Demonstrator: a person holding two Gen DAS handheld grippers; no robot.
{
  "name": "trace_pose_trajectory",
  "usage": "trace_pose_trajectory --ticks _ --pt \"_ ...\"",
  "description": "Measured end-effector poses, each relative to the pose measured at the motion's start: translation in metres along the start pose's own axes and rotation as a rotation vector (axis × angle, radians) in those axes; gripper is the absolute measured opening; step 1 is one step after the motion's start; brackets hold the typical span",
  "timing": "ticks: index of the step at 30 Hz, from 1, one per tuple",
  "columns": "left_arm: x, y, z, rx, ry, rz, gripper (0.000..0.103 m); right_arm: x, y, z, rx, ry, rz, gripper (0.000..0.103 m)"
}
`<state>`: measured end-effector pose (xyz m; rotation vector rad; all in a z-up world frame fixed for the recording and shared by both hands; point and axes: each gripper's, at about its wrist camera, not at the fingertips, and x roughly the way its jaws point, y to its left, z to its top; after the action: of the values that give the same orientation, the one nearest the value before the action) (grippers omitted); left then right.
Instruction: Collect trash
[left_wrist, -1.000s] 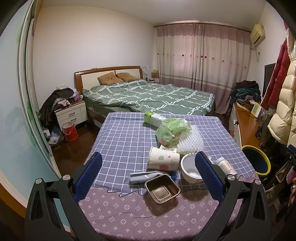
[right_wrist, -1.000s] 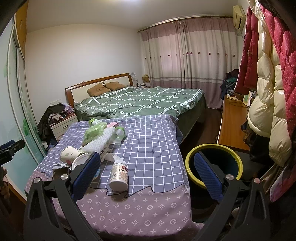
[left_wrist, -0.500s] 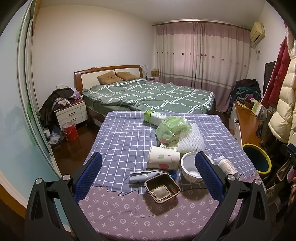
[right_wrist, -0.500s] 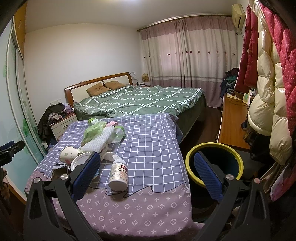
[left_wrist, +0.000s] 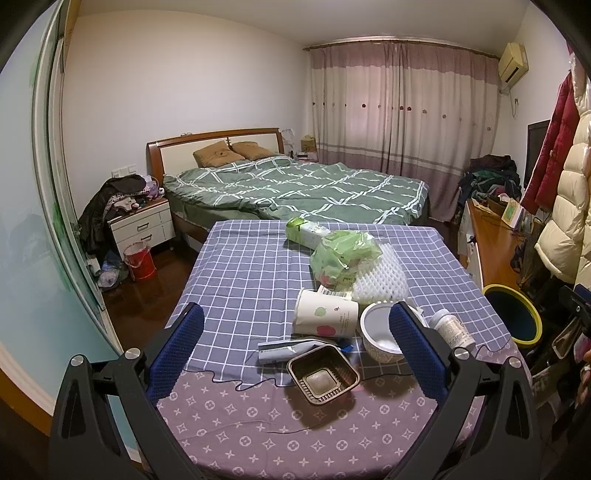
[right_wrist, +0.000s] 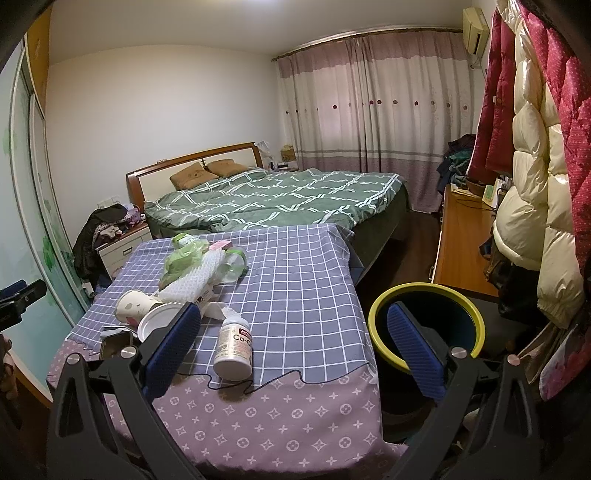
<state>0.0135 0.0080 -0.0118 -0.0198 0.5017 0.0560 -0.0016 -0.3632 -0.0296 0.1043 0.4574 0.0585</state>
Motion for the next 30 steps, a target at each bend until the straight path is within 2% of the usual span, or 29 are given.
trace_pose_trajectory --ticks 30 --pt "0.0103 -0.0045 -0.0041 0.013 0.014 0.002 0.099 0.009 -0.0004 -0.001 0.004 0.02 -0.013 0.097"
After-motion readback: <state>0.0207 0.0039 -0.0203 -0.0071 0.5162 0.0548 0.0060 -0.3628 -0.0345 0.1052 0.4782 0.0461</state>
